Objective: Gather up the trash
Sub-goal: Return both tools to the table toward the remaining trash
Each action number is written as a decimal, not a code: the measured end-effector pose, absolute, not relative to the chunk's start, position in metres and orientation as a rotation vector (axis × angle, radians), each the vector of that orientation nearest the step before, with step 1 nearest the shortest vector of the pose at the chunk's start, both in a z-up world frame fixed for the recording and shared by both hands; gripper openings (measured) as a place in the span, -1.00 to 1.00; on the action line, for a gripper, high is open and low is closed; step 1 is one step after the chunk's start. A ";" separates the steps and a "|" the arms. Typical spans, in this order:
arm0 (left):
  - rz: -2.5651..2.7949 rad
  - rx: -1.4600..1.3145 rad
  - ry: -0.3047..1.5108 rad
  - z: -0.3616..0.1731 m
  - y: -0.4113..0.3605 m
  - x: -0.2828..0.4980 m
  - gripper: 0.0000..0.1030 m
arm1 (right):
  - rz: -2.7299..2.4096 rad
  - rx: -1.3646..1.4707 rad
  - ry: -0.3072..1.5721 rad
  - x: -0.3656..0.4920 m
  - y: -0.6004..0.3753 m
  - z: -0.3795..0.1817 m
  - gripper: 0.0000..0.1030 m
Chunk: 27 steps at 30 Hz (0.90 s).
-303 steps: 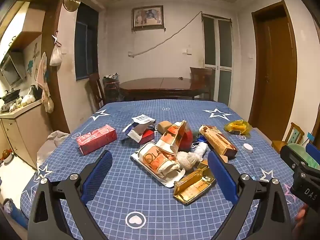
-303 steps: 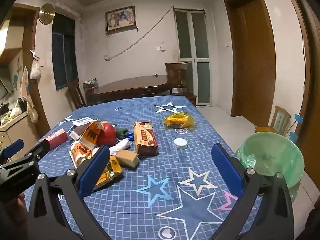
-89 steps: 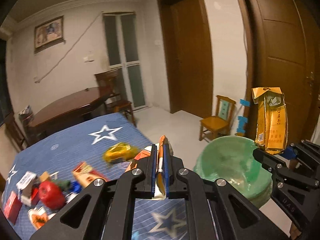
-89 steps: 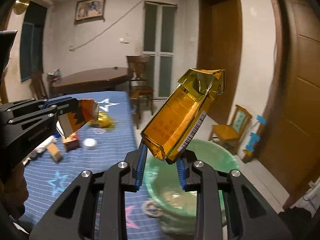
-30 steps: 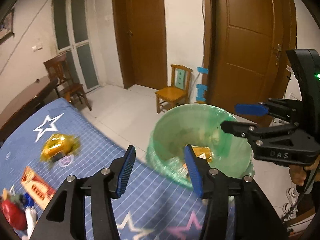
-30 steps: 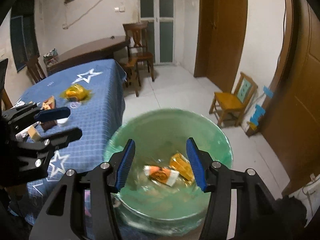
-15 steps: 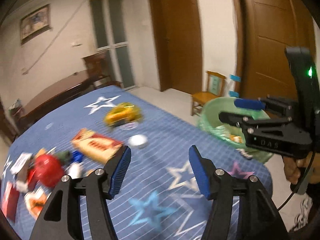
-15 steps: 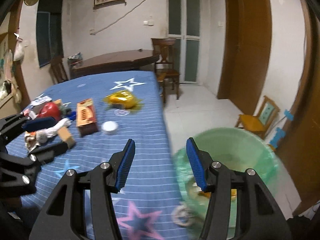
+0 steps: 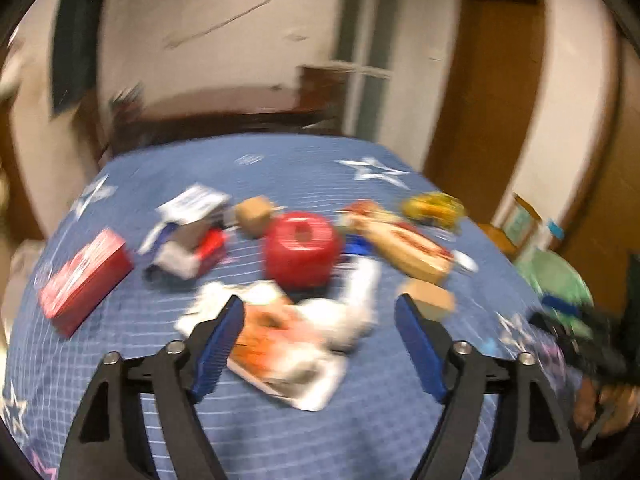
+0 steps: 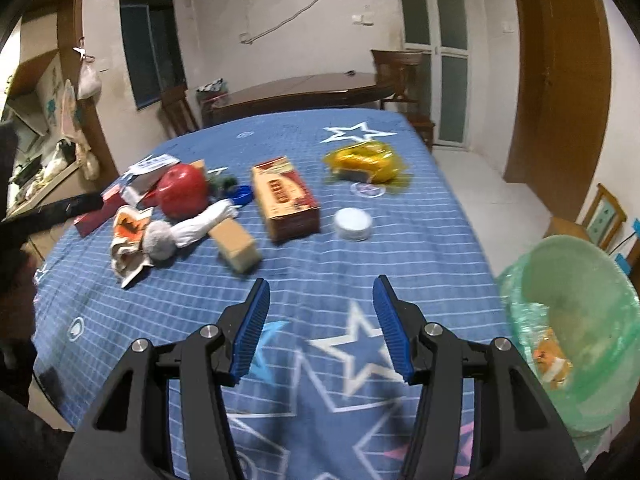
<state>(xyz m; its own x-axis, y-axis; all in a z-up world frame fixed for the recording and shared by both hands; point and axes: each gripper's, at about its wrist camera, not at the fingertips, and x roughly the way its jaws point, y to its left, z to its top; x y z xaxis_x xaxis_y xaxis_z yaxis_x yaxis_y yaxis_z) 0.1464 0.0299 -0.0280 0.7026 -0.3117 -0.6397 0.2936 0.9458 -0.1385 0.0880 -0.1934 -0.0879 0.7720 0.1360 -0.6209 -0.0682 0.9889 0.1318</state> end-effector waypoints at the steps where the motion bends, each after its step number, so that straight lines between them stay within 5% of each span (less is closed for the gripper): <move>1: -0.315 -0.071 0.738 -0.029 0.041 0.157 0.65 | 0.121 0.108 0.685 0.088 -0.190 -0.089 0.09; 11: -0.242 -0.079 0.886 -0.072 0.051 0.240 0.66 | 0.142 0.094 0.713 0.086 -0.176 -0.096 0.14; 13: -0.309 -0.085 0.928 -0.080 0.050 0.245 0.16 | 0.138 0.098 0.719 0.086 -0.178 -0.097 0.14; 19: -0.390 -0.085 0.882 -0.069 0.058 0.211 -0.80 | 0.146 0.114 0.725 0.086 -0.180 -0.101 0.14; 27: -0.446 -0.089 0.881 -0.062 0.085 0.124 -0.94 | 0.212 0.079 0.730 0.093 -0.159 -0.100 0.14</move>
